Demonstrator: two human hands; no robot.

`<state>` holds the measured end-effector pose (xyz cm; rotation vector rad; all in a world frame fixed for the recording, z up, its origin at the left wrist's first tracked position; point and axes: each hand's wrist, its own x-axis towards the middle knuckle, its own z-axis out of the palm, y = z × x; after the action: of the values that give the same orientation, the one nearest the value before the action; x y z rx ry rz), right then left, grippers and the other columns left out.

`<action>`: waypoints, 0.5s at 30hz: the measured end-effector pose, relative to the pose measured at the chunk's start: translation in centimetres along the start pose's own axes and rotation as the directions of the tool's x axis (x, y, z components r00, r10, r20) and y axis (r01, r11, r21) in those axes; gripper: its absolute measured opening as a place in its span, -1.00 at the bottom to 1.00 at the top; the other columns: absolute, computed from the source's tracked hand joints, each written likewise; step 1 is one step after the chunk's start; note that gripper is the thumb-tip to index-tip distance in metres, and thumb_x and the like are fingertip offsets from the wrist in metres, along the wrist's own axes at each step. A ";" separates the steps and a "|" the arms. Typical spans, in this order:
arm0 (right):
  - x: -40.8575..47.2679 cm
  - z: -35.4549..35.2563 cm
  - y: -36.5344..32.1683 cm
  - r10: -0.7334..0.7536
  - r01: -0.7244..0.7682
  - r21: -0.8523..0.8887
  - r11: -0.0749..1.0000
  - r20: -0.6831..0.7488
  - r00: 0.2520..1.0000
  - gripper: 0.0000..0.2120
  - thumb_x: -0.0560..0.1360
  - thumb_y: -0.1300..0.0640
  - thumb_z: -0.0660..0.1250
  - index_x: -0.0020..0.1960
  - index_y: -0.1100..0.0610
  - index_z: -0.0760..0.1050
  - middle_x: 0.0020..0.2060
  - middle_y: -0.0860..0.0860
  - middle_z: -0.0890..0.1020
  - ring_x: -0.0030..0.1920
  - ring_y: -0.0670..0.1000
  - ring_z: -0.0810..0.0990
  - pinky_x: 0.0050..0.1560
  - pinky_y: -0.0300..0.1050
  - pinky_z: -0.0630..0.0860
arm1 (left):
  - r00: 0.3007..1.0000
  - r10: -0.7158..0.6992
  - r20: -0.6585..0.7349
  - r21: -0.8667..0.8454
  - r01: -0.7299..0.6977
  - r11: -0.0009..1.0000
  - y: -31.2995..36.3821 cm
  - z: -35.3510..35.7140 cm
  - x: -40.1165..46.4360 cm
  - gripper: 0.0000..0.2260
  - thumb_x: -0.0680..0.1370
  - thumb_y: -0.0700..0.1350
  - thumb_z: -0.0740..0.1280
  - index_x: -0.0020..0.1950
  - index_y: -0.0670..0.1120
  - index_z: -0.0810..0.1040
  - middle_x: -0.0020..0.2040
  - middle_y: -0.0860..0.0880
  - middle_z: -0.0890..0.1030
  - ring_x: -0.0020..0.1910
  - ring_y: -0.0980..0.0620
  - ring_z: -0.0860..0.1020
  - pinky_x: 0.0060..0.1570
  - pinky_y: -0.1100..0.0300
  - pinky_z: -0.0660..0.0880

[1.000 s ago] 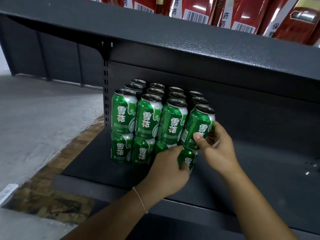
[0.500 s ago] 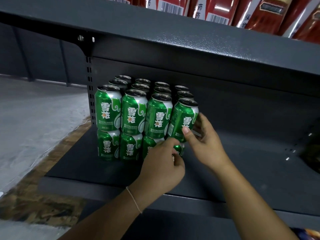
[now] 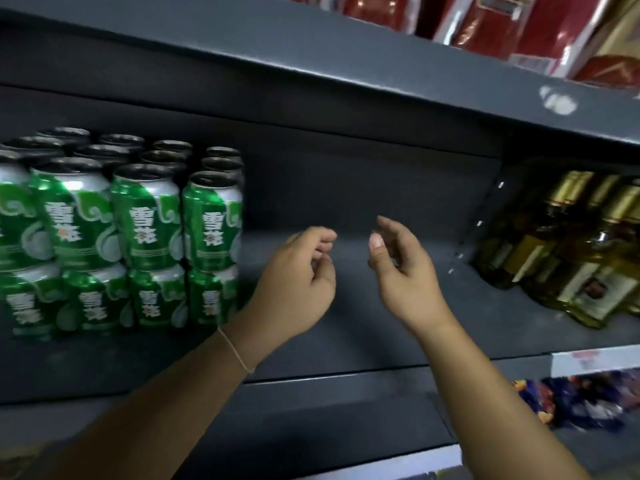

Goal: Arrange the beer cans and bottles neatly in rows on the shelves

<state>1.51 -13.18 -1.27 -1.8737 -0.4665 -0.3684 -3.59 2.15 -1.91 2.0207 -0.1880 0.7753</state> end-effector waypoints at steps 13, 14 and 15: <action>6.4 -18.8 9.8 -0.001 -0.003 -0.093 0.996 -0.035 0.999 -0.64 0.63 0.05 0.23 0.41 0.01 0.39 0.15 -0.23 0.52 0.21 -0.19 0.53 0.27 -0.15 0.50 | 0.989 -0.047 0.138 -0.056 0.055 0.997 6.5 21.5 8.4 -0.71 0.62 -0.18 0.21 0.34 -0.06 0.47 0.25 0.01 0.53 0.17 0.15 0.50 0.09 0.48 0.33; 6.9 -20.1 10.5 -0.004 0.000 -0.095 0.995 -0.041 0.999 -0.65 0.63 0.06 0.24 0.41 0.04 0.40 0.12 -0.27 0.50 0.18 -0.26 0.52 0.23 -0.26 0.47 | 0.987 -0.049 0.150 -0.057 0.058 0.997 7.0 23.0 8.8 -0.70 0.62 -0.17 0.21 0.35 -0.06 0.46 0.26 0.01 0.53 0.18 0.15 0.50 0.09 0.48 0.33; 7.4 -21.3 11.1 -0.010 0.004 -0.103 0.995 -0.053 0.999 -0.65 0.63 0.07 0.24 0.40 0.06 0.41 0.09 -0.31 0.49 0.13 -0.35 0.50 0.16 -0.39 0.43 | 0.986 -0.051 0.160 -0.057 0.061 0.997 7.4 24.4 9.1 -0.70 0.62 -0.17 0.21 0.35 -0.06 0.46 0.27 0.01 0.53 0.18 0.15 0.50 0.09 0.47 0.34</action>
<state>12.81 -35.61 0.24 -1.9567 -0.4249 -0.4537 11.41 -20.30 -0.13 2.0204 -0.2429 0.5669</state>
